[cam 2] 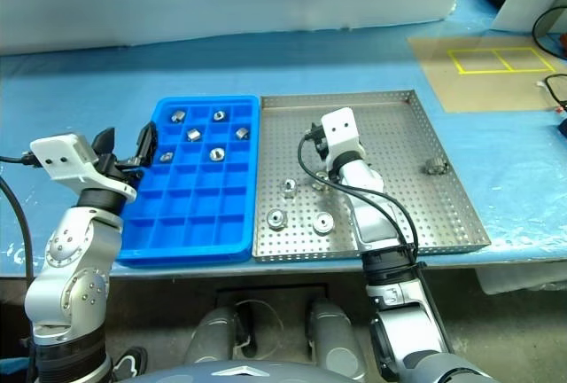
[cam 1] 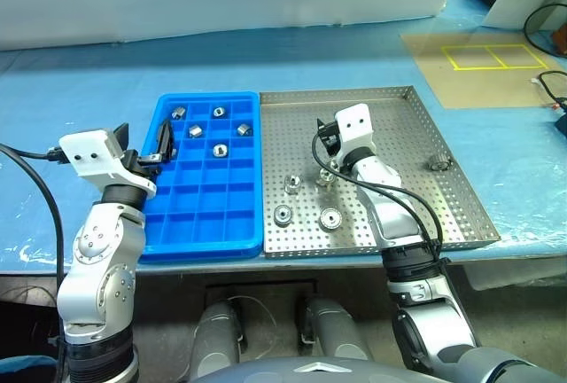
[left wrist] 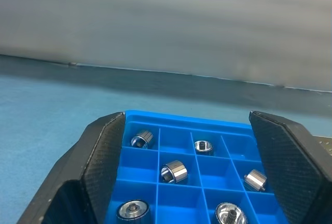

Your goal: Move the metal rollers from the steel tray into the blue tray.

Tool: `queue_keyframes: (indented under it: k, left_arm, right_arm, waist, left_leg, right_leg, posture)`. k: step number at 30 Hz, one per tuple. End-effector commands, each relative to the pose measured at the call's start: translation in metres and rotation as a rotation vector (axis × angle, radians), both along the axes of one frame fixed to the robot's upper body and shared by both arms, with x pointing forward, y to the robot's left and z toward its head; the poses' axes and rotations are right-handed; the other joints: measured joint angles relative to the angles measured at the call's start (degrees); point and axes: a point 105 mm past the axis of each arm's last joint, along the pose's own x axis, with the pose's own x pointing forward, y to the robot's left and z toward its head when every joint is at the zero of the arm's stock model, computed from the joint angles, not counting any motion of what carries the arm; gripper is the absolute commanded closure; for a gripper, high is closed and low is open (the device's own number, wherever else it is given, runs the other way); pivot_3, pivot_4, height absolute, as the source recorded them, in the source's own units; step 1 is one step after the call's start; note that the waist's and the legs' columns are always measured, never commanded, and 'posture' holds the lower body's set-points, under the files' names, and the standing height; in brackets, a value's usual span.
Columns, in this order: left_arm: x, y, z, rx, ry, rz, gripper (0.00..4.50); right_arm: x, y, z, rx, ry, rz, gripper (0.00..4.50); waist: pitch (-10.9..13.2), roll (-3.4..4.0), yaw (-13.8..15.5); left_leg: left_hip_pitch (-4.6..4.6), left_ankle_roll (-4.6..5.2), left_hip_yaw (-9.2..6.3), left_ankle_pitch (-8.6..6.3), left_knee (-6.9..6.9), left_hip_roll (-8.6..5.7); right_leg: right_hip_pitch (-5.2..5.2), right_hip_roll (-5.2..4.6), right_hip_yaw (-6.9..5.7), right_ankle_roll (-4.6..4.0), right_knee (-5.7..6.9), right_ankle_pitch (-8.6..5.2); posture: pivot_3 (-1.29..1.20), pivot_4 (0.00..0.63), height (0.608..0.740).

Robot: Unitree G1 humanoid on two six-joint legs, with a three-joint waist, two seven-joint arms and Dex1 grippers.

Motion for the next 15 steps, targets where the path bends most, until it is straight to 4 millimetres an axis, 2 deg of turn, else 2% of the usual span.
queue_keyframes:
  k: [1,4,7,12,14,15]
  left_arm:
    - [0.001,-0.002,0.015,0.029,-0.048,-0.019,0.47]
    - [0.013,-0.022,0.023,0.092,-0.06,-0.14,0.47]
    - [0.033,-0.051,0.036,0.181,-0.1,-0.297,0.47]
    - [0.071,-0.087,0.066,0.297,-0.176,-0.504,0.47]
    - [0.082,-0.105,0.065,0.352,-0.16,-0.634,0.47]
    - [0.084,-0.116,0.055,0.414,-0.121,-0.723,0.47]
  right_arm:
    - [-0.001,0.003,0.017,0.006,-0.062,0.014,1.85]
    - [0.0,0.002,0.019,0.006,-0.063,0.016,1.85]
    - [0.005,0.0,0.023,0.012,-0.068,0.017,1.85]
    - [0.015,-0.007,0.048,0.043,-0.137,0.018,1.85]
    - [0.021,-0.015,0.062,0.055,-0.172,0.006,1.85]
    - [0.023,-0.017,0.068,0.059,-0.187,0.019,1.85]
  waist:
    - [0.0,0.0,0.01]
    - [0.0,0.0,0.14]
    - [0.01,0.02,0.24]
    - [0.04,0.07,-0.13]
    - [0.06,0.11,-0.24]
    - [0.05,0.14,-0.25]
  left_leg:
    - [0.0,0.0,0.0,0.0,0.0,0.0]
    - [0.0,-0.01,-0.01,0.01,0.0,0.0]
    - [0.0,-0.02,-0.01,0.01,0.03,-0.02]
    - [0.01,-0.05,0.01,0.05,0.04,-0.04]
    - [-0.04,-0.04,0.02,0.05,0.03,-0.05]
    - [-0.04,-0.04,0.03,0.05,0.02,-0.06]
  right_leg:
    - [0.0,0.0,0.0,0.0,0.0,0.0]
    - [0.0,0.0,0.0,0.01,0.01,0.0]
    - [0.02,-0.02,0.0,0.02,0.03,0.0]
    - [-0.01,-0.03,0.04,0.01,0.09,0.05]
    - [-0.05,-0.02,0.05,-0.01,0.09,0.06]
    - [-0.05,-0.03,0.07,-0.02,0.06,0.06]
  posture:
    - [-0.31,0.15,0.74]
    - [-0.32,0.15,0.74]
    - [-0.34,0.15,0.74]
    - [-0.4,0.15,0.74]
    - [-0.42,0.15,0.74]
    - [-0.45,0.15,0.74]
